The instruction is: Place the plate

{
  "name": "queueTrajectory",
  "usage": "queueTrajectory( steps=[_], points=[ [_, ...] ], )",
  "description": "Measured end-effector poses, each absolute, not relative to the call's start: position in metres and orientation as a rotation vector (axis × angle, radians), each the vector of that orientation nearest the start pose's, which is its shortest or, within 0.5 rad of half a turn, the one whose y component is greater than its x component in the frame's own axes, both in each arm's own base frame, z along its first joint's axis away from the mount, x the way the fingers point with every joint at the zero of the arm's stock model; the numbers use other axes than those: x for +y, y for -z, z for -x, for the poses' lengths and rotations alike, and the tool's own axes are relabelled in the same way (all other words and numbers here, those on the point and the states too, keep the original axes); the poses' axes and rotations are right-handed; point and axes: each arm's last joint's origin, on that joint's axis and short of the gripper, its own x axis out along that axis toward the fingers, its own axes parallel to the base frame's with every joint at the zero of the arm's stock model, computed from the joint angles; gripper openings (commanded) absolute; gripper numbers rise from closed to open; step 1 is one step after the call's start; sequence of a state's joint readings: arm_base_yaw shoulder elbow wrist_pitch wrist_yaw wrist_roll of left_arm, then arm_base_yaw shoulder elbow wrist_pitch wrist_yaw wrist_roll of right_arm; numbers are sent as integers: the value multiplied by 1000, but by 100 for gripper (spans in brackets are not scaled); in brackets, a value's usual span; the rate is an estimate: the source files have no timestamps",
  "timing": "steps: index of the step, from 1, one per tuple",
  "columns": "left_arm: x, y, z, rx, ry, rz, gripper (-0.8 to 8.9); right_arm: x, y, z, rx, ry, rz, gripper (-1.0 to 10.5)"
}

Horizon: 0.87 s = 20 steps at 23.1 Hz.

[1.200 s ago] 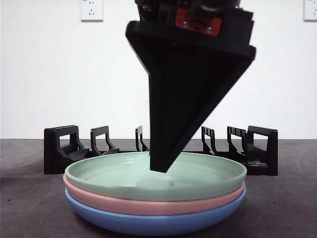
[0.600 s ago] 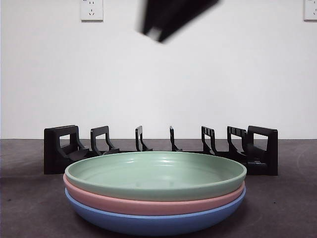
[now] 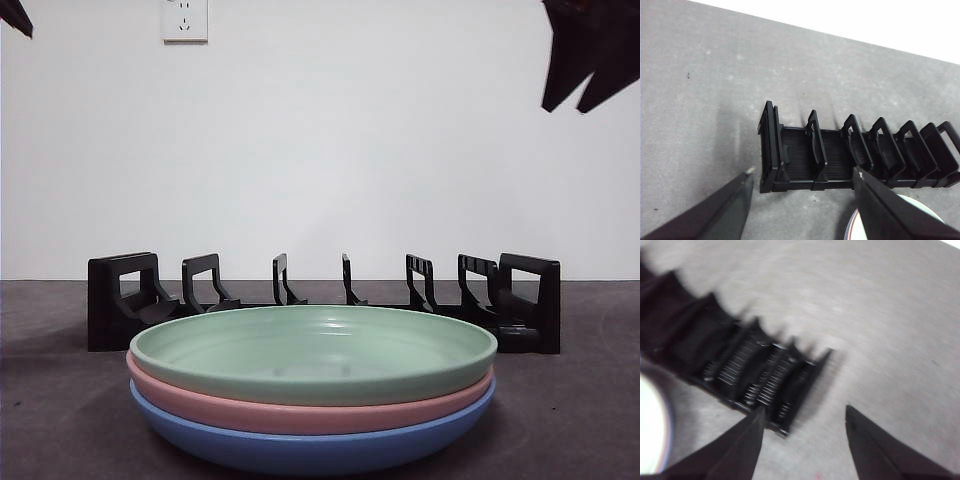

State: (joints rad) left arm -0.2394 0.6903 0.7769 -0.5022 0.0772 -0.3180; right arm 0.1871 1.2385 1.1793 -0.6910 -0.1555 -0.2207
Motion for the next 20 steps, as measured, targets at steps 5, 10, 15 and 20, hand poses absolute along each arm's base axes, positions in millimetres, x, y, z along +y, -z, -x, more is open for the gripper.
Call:
queueTrajectory(
  steps=[5,10,15,20],
  points=[
    [-36,-316,-140,434,249,278,7,51,-333,-247,717,-409,201,22],
    [-36,-319,-138,404,255,278,7,52,-333,-247,712,-425,193,22],
    [-36,-319,-138,402,256,272,8,52,-335,-248,691,-424,193,22],
    [-29,-314,-124,298,240,167,7,52,-337,-250,666,-423,192,22]
  ],
)
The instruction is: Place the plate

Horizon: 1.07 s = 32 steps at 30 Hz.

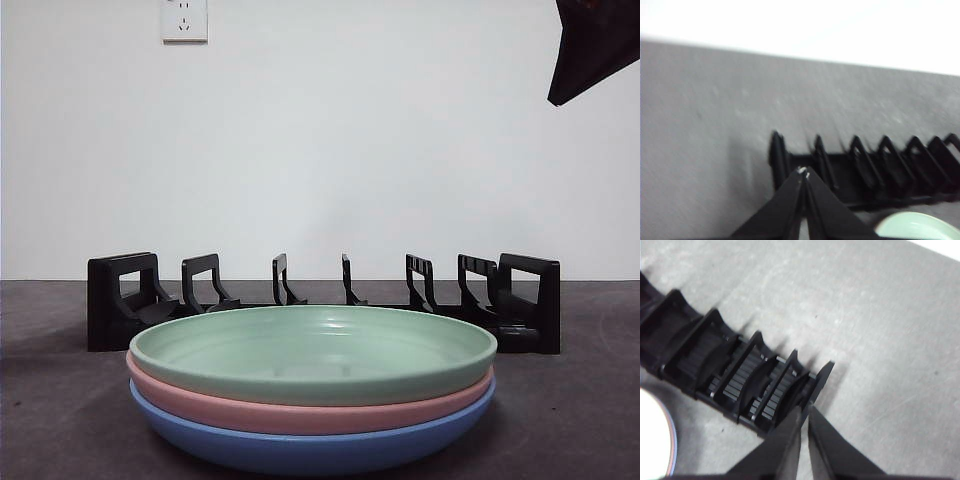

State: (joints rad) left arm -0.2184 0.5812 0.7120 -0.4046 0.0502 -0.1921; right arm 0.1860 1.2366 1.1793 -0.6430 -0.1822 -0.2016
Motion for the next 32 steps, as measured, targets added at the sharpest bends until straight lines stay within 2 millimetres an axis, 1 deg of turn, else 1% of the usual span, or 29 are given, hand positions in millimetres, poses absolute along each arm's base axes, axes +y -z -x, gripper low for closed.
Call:
queueTrajectory(
  steps=[2,4,5,9,11,15,18,32],
  points=[
    [-23,-298,-115,244,219,131,7,52,-338,-250,654,-422,193,22],
    [-17,-275,-107,217,185,113,7,53,-339,-251,643,-422,192,22],
    [-14,-260,-105,210,157,108,7,53,-339,-251,638,-421,193,22],
    [-5,-208,-99,189,71,91,7,53,-339,-252,633,-421,192,22],
    [-2,-187,-96,177,43,90,7,53,-339,-252,631,-421,193,22],
    [1,-158,-95,176,16,91,8,53,-339,-252,632,-421,193,22],
    [1,-157,-95,150,12,90,7,53,-340,-252,630,-421,193,22],
    [1,-157,-95,151,14,83,7,53,-339,-252,630,-422,192,22]
  ],
)
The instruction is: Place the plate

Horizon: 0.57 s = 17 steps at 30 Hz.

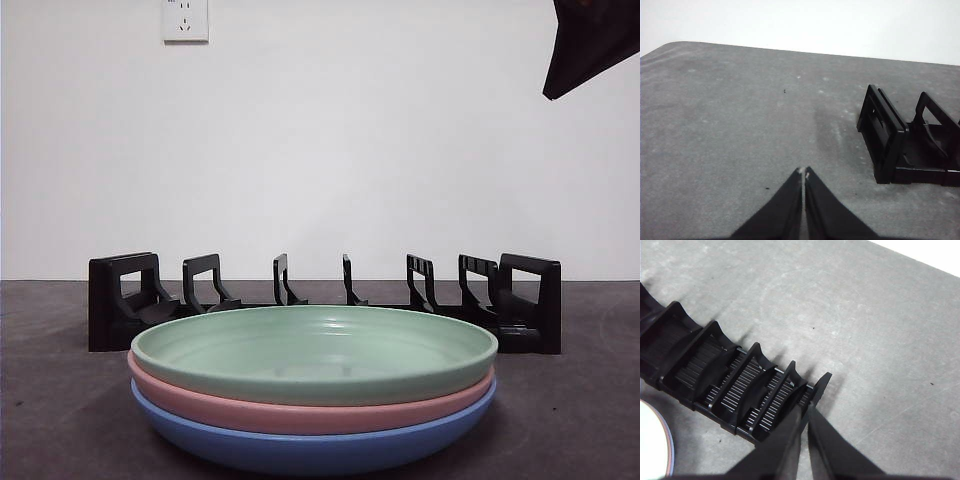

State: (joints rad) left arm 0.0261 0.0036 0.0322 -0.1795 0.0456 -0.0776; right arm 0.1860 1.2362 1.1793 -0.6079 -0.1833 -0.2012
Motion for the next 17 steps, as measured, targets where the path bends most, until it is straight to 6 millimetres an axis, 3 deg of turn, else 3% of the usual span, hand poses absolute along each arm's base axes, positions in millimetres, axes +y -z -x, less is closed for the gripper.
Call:
queueTrajectory(
  steps=[6,11,14,17],
  points=[
    [1,-157,-95,151,14,83,7,51,-341,-248,637,-390,218,22],
    [1,-157,-95,151,14,83,7,37,-332,-218,451,-342,228,22],
    [1,-157,-95,151,14,83,7,26,-301,-184,266,-281,202,22],
    [1,-157,-95,151,14,83,7,17,-251,-144,115,-210,149,22]
  ],
)
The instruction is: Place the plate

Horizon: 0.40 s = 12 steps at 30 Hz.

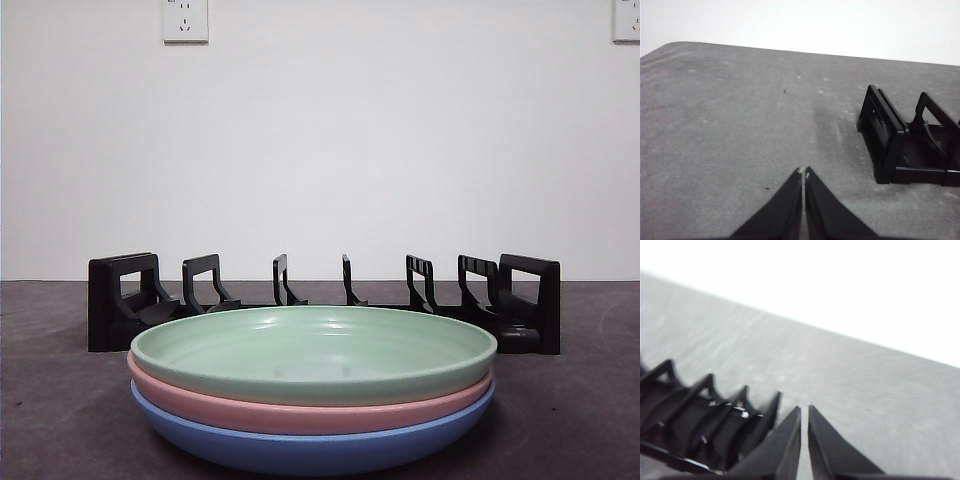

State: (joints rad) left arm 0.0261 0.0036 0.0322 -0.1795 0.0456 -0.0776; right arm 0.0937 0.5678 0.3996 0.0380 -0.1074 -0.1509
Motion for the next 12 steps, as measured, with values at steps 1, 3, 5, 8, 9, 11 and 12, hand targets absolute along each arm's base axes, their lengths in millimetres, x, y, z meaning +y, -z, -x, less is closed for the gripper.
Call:
queueTrajectory(
  steps=[1,3,5,8,9,11,12],
  points=[
    [1,-157,-95,151,14,83,7,14,-231,-132,94,-192,130,22],
    [1,-157,-95,151,14,83,7,10,-193,-114,78,-163,97,22],
    [1,-157,-95,151,14,83,7,6,-162,-106,101,-124,56,22],
    [1,-157,-95,151,14,83,7,3,-159,-99,94,-68,18,22],
    [1,-157,-95,151,14,83,7,2,-160,-98,85,-58,15,22],
    [1,-157,-95,151,14,83,7,1,-158,-96,100,-44,5,22],
    [1,-157,-95,151,14,83,7,1,-156,-96,116,-39,0,22]
  ],
)
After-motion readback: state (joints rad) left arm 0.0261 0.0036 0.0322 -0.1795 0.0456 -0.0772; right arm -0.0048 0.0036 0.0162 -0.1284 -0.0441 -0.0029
